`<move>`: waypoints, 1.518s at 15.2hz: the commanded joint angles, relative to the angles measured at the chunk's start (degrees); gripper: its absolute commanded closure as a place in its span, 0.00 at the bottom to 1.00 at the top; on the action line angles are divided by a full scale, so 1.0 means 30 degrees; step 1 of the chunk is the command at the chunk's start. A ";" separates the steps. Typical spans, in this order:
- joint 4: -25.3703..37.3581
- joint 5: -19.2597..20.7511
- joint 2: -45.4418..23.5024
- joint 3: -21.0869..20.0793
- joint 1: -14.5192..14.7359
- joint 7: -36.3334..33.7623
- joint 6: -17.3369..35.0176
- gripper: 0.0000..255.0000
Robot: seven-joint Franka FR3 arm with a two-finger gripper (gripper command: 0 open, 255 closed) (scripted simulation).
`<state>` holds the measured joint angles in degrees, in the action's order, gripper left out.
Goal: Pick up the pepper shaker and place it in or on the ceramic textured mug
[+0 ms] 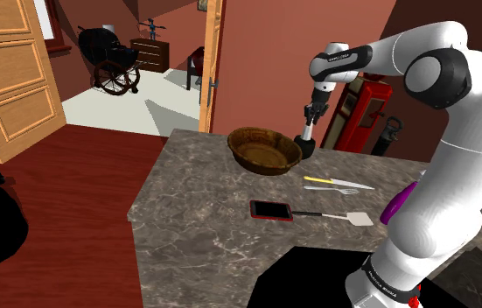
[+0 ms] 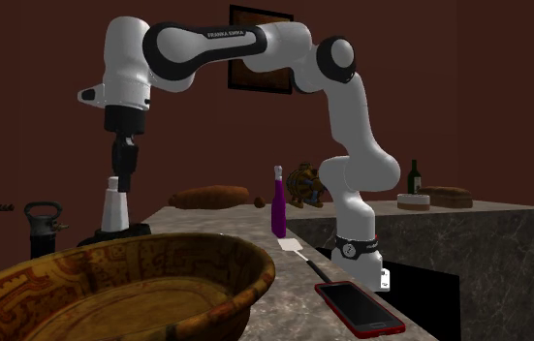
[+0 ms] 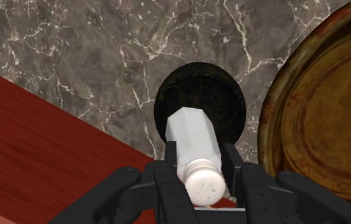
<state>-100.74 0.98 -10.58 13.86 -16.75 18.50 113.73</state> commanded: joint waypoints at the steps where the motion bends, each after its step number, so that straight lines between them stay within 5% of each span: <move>1: -0.0021 -0.0004 -0.0012 -0.0001 -0.0002 0.0004 0.0032 1.00; 5: -0.0021 -0.0004 -0.0012 0.0000 -0.0001 0.0004 0.0032 1.00; 6: -0.0019 -0.0004 -0.0013 -0.0001 -0.0002 0.0004 0.0031 0.00; 11: -0.0018 -0.0005 -0.0013 -0.0001 -0.0001 0.0004 0.0031 0.00; 15: 0.1824 0.0100 0.0442 -0.0017 0.0077 -0.0061 -0.2258 0.00; 23: 0.1824 0.0100 0.0442 -0.0017 0.0077 -0.0061 -0.2258 0.00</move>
